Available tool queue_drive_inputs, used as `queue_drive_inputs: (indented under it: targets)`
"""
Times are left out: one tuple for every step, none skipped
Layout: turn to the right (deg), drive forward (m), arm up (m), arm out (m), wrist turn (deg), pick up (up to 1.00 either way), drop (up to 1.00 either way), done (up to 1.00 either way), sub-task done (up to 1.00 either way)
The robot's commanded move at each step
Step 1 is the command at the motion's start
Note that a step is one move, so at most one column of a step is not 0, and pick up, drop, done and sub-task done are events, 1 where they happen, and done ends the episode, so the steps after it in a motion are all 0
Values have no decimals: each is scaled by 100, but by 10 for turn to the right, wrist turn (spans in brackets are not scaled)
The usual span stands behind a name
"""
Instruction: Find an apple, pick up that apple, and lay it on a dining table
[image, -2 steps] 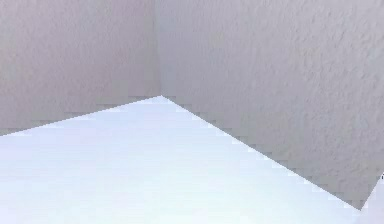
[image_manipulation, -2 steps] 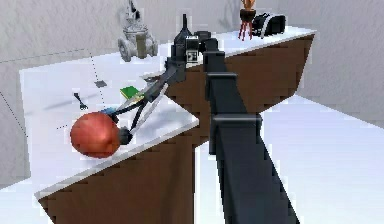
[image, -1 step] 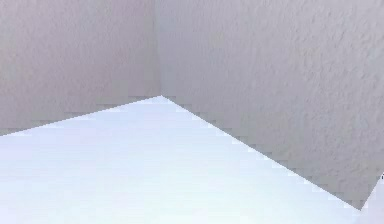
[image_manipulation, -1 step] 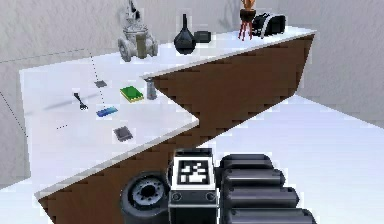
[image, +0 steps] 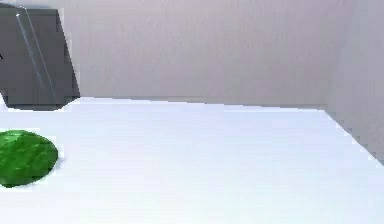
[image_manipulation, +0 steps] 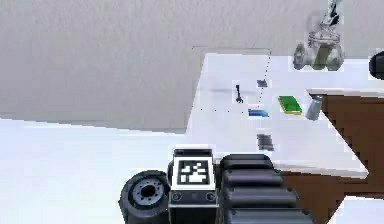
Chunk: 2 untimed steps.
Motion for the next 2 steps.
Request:
queue_drive_inputs:
  targets:
    - [-450, 0, 0, 0, 0, 0, 0, 0, 0]
    - [-240, 0, 0, 0, 0, 0, 0, 0, 0]
